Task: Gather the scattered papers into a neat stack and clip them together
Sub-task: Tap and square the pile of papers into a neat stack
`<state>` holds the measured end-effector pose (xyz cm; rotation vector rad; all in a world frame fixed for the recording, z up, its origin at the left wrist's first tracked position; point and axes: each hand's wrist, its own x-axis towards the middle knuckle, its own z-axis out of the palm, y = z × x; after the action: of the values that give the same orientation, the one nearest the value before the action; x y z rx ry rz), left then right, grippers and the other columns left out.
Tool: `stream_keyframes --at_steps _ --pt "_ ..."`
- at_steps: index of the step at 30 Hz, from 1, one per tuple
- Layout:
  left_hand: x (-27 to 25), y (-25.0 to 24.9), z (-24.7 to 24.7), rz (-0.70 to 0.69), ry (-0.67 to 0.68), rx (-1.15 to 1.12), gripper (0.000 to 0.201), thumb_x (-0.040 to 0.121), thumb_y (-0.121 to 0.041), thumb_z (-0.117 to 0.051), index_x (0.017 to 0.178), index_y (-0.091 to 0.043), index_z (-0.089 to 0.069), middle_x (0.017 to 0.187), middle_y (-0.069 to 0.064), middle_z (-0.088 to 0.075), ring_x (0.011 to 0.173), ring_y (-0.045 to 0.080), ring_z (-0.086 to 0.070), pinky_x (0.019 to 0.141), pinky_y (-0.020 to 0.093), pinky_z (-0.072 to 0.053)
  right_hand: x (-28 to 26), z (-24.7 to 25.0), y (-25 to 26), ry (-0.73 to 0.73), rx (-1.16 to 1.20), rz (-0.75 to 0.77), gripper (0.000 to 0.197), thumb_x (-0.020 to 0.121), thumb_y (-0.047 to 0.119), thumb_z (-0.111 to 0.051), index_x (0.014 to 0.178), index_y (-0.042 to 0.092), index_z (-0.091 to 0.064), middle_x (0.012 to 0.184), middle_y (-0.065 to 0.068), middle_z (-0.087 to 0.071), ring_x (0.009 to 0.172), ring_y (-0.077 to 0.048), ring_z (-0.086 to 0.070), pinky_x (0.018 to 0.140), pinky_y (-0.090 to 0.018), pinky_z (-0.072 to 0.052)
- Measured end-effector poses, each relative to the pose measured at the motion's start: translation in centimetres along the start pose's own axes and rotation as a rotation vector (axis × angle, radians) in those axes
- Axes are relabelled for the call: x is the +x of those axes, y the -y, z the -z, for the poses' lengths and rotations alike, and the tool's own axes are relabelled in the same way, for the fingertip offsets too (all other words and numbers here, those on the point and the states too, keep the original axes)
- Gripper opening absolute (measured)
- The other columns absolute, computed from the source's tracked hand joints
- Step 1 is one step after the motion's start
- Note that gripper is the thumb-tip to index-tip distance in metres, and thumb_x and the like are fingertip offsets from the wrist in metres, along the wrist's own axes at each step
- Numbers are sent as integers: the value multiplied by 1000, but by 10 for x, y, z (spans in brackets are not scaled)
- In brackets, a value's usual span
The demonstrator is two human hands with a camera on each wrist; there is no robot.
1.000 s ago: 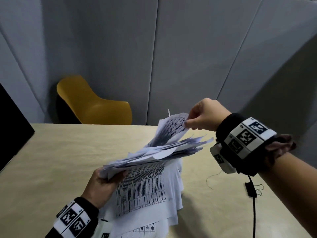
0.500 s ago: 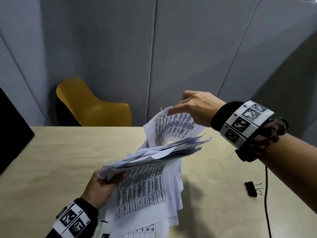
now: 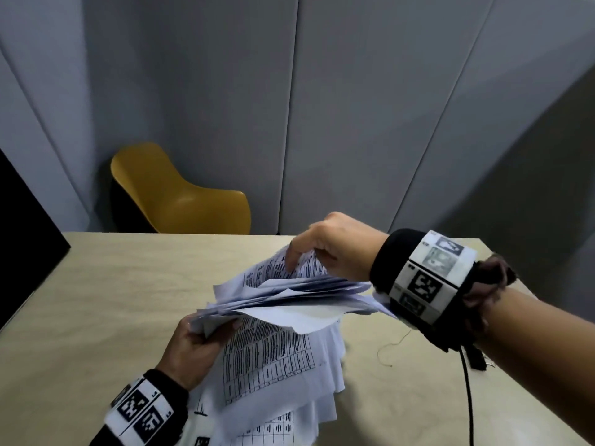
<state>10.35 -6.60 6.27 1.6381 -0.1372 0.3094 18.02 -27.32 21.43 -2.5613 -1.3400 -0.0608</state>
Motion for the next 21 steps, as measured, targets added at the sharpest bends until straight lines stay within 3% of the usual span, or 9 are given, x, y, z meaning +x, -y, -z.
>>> stream_keyframes --at_steps 3,5,6,8,10,13,16,18,21 --pt "0 -4 0 -22 8 -1 28 72 -25 -67 80 -52 -70 82 -26 -71 79 -7 -65 71 11 -52 -2 -1 6 -20 -3 -5 53 77 -13 -42 106 22 -70 95 -3 -71 76 -15 -60 80 -31 -52" --pt "0 -6 1 -6 -71 -29 29 75 -19 -72 81 -47 -70 79 -27 -70 79 -2 -64 66 7 -50 -13 5 -3 -230 31 19 41 82 4 -53 118 21 -63 112 0 -68 92 -9 -59 88 -26 -46" --pt "1 -7 1 21 -136 -53 20 79 -10 -69 78 -30 -71 69 -22 -70 73 8 -64 59 5 -48 -25 7 -13 -380 116 7 41 83 19 -60 124 20 -57 121 2 -64 103 -7 -58 94 -25 -44" --pt "0 -17 1 128 -250 -62 30 85 -1 -59 58 -12 -52 39 -7 -58 51 21 -51 41 5 -40 -56 0 -32 -621 459 -135 73 73 55 -66 135 24 -42 136 2 -53 123 -9 -50 104 -26 -39" --pt "-1 -24 2 193 -286 -51 43 88 -1 -54 50 -13 -36 26 -2 -42 34 10 -43 32 7 -32 -85 -25 -45 -679 831 -309 110 49 76 -69 141 36 -24 143 2 -43 133 -8 -40 105 -19 -35" --pt "3 -27 4 215 -267 -64 49 87 1 -53 45 -11 -32 25 2 -37 22 -2 -31 32 8 -32 -110 -82 -51 -426 1144 -421 138 33 65 -84 146 27 -14 143 -1 -44 135 -10 -39 107 -23 -33" --pt "8 -37 0 144 -193 -76 45 80 1 -58 42 -16 -41 26 -5 -40 25 -4 -36 38 4 -34 -114 -109 -50 -303 1163 -547 108 23 57 -89 115 12 -56 102 8 -73 101 -5 -66 87 -24 -52" --pt "10 -44 -3 97 -159 -80 24 71 -12 -58 50 -15 -46 27 -11 -44 29 -9 -42 42 0 -35 -113 -114 -51 -362 1236 -610 93 16 52 -90 95 12 -63 81 12 -75 81 -2 -69 72 -18 -55" --pt "15 -36 -5 72 -175 -10 26 80 0 -60 59 -14 -53 37 -15 -56 38 -8 -51 48 1 -41 -107 -120 -50 -367 1294 -607 61 45 24 -92 97 9 -64 81 13 -75 80 -1 -69 72 -17 -54"
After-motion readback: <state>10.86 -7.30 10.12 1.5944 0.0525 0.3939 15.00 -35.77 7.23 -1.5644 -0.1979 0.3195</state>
